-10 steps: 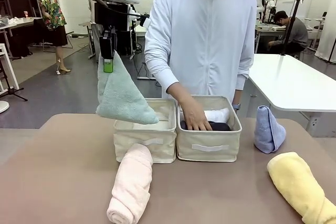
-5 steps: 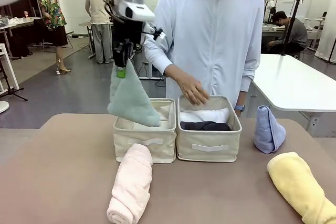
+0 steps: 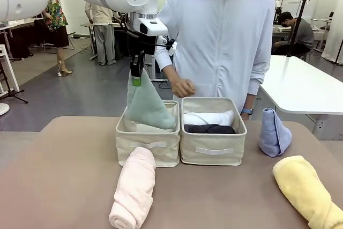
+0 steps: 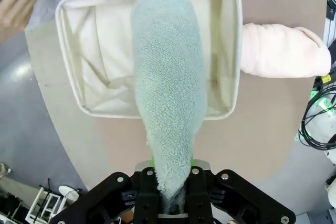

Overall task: Sort the towels based on their folding style.
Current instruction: Pick up one triangle-folded towel and place it in the left Fabric basket.

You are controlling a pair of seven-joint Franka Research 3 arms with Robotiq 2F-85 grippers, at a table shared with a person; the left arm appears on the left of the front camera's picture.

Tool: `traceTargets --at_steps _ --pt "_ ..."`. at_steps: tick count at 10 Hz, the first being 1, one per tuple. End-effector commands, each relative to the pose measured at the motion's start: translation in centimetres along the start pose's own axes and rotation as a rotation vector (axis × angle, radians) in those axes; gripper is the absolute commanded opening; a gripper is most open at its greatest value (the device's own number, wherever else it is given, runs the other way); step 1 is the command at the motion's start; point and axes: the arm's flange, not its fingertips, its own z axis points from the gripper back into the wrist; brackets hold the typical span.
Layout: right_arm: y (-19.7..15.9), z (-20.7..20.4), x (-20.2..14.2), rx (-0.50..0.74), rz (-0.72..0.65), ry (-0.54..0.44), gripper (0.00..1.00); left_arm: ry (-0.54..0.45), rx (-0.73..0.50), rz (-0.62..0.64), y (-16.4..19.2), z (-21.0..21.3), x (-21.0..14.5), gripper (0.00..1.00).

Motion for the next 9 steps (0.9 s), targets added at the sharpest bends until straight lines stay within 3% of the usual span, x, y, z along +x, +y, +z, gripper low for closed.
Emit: traceTargets --at_steps 1,9 --pt "-0.1 0.0 0.1 0.016 0.016 -0.027 1.00 0.014 -0.027 0.020 0.1 -0.8 1.7 0.16" --pt "-0.1 0.0 0.1 0.016 0.016 -0.027 1.00 0.085 -0.229 0.056 -2.5 -9.7 1.1 0.16"
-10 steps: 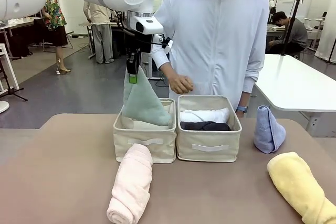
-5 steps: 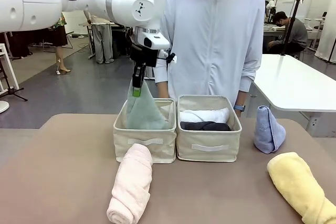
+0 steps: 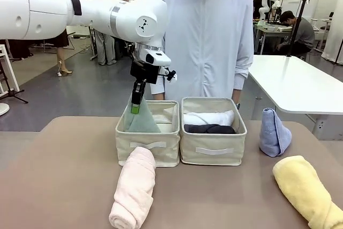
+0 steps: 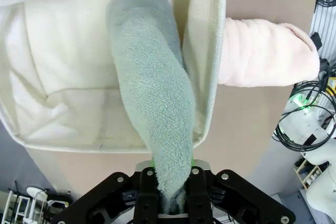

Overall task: Sort the towels based on their folding style.
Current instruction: Pick up one triangle-folded towel and place it in the left Fabric basket.

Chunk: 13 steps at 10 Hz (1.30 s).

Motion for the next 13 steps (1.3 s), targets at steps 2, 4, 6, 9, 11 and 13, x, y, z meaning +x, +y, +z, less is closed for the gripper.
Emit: traceTargets --at_steps 2,4,6,9,11,13 --pt "-0.1 0.0 0.1 0.016 0.016 -0.027 1.00 -0.004 -0.037 0.016 -0.8 -2.5 -0.7 0.16" --pt "-0.1 0.0 0.1 0.016 0.016 -0.027 1.00 -0.026 -0.003 0.013 -1.1 -2.4 -1.1 0.69" --pt "-0.1 0.0 0.1 0.016 0.016 -0.027 1.00 -0.029 0.009 -0.002 -1.1 -2.3 -1.3 1.00" --pt "-0.1 0.0 0.1 0.016 0.016 -0.027 1.00 -0.041 0.024 -0.012 -1.2 -2.0 -1.6 0.96" --pt "-0.1 0.0 0.1 0.016 0.016 -0.027 1.00 -0.047 0.026 -0.011 -1.3 -1.8 -1.8 1.00" --pt "-0.1 0.0 0.1 0.016 0.016 -0.027 1.00 -0.067 0.033 -0.008 -1.7 -0.7 -2.3 1.00"
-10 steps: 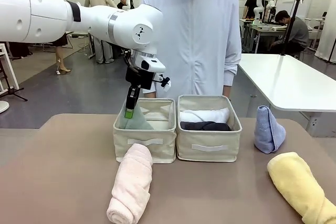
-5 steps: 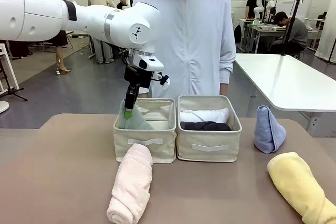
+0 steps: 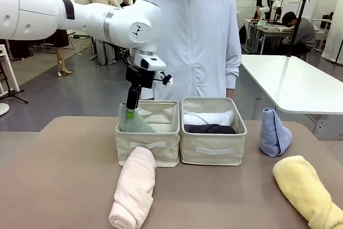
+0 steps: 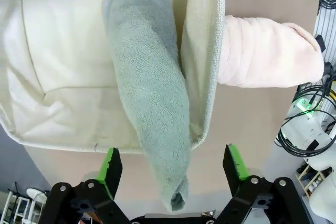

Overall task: Sort the towels based on their folding style.
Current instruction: Pick up one triangle-folded towel and place it in the left Fabric basket.

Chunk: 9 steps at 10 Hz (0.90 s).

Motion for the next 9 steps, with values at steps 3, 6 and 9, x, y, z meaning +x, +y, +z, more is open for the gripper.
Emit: traceTargets --at_steps 3,6,9 --pt "-0.1 0.0 0.1 0.016 0.016 -0.027 1.00 -0.208 0.079 -0.141 -4.9 8.0 -7.4 1.00" --pt "-0.1 0.0 0.1 0.016 0.016 -0.027 1.00 -0.259 0.181 -0.114 -11.2 12.0 -17.2 1.00" --pt "-0.1 0.0 0.1 0.016 0.016 -0.027 1.00 -0.310 0.122 0.014 -12.3 9.2 -22.3 1.00"
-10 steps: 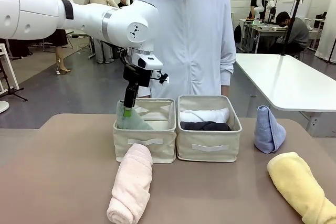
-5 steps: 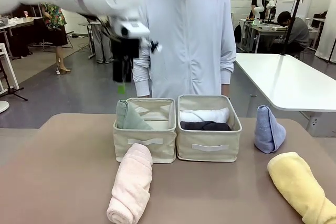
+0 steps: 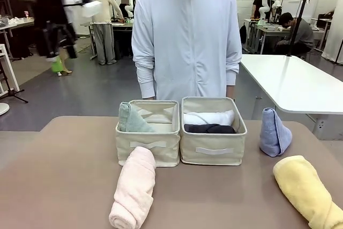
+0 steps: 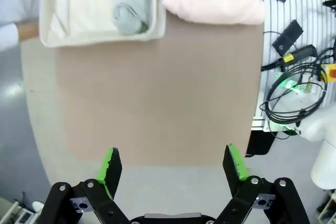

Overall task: Sort the towels based on their folding style.
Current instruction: Pick up one triangle-folded towel and place it in the left Fabric basket, then pick up another triangle-folded towel from the table and place it in the left Fabric basket.

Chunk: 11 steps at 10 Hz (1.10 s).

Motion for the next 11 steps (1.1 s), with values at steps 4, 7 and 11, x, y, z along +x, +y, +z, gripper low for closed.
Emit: traceTargets --at_steps 4,7,11 --pt "0.0 0.0 0.2 0.016 0.018 -0.027 1.00 0.001 -0.035 0.021 0.0 -2.0 -1.1 1.00" --pt "0.0 0.0 0.2 0.016 0.018 -0.027 1.00 0.001 -0.035 0.021 0.0 -2.0 -1.1 1.00" --pt "0.0 0.0 0.2 0.016 0.018 -0.027 1.00 -0.466 -0.131 0.068 1.9 2.7 -7.5 1.00"
